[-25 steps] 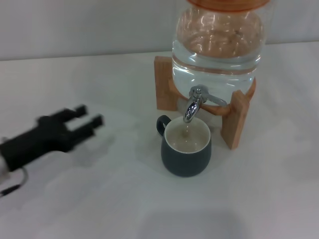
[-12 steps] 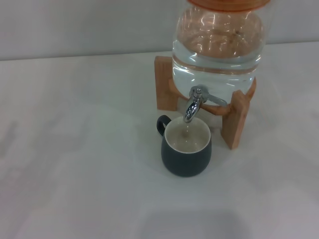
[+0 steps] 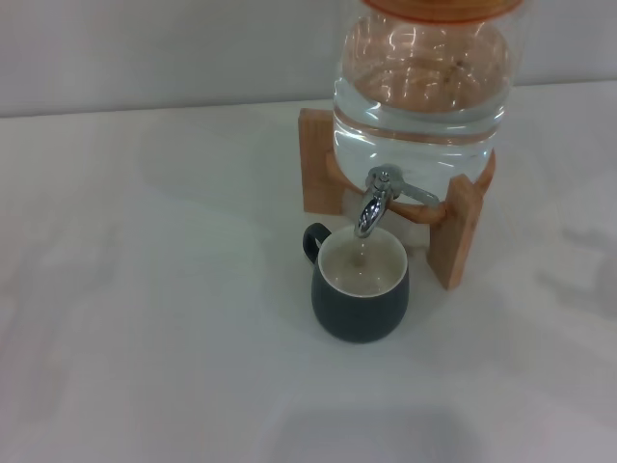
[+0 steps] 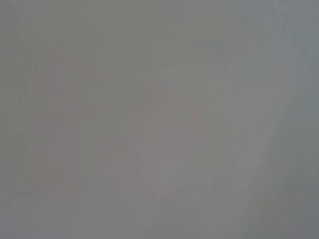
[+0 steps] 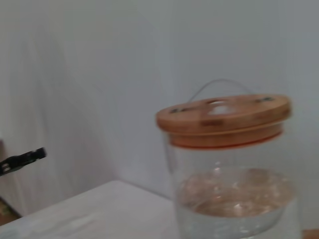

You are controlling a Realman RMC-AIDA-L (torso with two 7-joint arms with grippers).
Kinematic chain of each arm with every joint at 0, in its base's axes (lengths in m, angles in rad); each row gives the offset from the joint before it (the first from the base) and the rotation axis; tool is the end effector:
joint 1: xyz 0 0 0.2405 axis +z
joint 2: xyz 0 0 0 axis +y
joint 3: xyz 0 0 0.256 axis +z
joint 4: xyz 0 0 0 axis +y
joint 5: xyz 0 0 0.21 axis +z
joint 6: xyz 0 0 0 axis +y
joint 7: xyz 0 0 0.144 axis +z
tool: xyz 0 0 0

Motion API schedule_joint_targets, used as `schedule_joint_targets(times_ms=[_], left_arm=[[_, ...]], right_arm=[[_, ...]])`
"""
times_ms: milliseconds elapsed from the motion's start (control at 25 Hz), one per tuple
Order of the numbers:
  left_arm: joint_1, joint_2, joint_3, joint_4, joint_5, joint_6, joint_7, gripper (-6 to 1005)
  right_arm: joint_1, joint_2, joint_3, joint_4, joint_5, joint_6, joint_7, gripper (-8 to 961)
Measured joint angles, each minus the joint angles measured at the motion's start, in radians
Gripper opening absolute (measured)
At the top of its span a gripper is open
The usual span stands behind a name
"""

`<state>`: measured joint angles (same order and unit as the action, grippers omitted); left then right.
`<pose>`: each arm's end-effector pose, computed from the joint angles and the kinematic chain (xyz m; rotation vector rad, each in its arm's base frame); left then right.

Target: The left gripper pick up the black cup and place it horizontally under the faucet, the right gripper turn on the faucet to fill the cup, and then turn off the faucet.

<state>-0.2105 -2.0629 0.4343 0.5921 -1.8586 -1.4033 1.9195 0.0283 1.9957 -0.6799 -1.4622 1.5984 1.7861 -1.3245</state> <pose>-0.3707 0.2761 0.1191 -1.6019 -0.7521 -1.0674 0.2618 0.2291 0.1745 -2.3991 0.5537 0.7477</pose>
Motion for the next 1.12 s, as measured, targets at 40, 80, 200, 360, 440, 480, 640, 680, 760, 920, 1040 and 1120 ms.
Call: schedule_joint_targets(times_ms=[40,80,200,360,440,480,640,680,760,920,1040,1120], left_arm=[[0.001,0.001,-0.003,0.0,0.0,0.006,0.0,607],[0.002,0.003,-0.006,0.0,-0.001,0.016,-0.001,607],[0.006,0.005,-0.006,0.0,-0.001,0.026,-0.002,607],[0.01,0.005,-0.007,0.0,-0.001,0.039,0.0,607],[0.01,0.004,-0.007,0.0,-0.001,0.041,0.0,607],[0.01,0.004,-0.007,0.0,-0.001,0.041,0.001,607],[0.011,0.004,-0.008,0.0,-0.001,0.041,0.0,607],[0.011,0.003,-0.008,0.0,-0.001,0.041,-0.001,607],[0.011,0.002,-0.008,0.0,-0.001,0.041,0.0,607],[0.008,0.0,-0.008,0.0,-0.001,0.041,0.002,607],[0.003,0.0,-0.008,0.0,-0.001,0.041,0.003,607],[0.002,0.0,-0.008,0.0,-0.001,0.041,0.003,607]], right_arm=[[-0.008,0.002,-0.012,-0.009,0.005,0.001,0.004,841],[-0.016,0.004,-0.027,-0.018,0.011,0.002,0.008,841],[-0.027,0.005,-0.063,-0.027,0.025,0.005,0.022,841],[-0.027,0.003,-0.117,-0.031,0.028,0.007,0.03,841],[-0.025,-0.001,-0.141,-0.032,0.029,0.007,0.037,841],[-0.024,-0.003,-0.152,-0.032,0.029,0.008,0.041,841],[-0.018,-0.017,-0.201,-0.032,0.037,0.008,0.054,841],[-0.014,-0.017,-0.207,-0.032,0.038,0.008,0.056,841],[-0.002,-0.012,-0.219,-0.032,0.035,0.008,0.058,841],[0.037,0.008,-0.244,-0.008,0.015,-0.009,0.05,841],[0.061,0.011,-0.274,0.024,0.007,-0.034,0.035,841],[0.098,0.01,-0.324,0.06,-0.02,-0.078,0.026,841]])
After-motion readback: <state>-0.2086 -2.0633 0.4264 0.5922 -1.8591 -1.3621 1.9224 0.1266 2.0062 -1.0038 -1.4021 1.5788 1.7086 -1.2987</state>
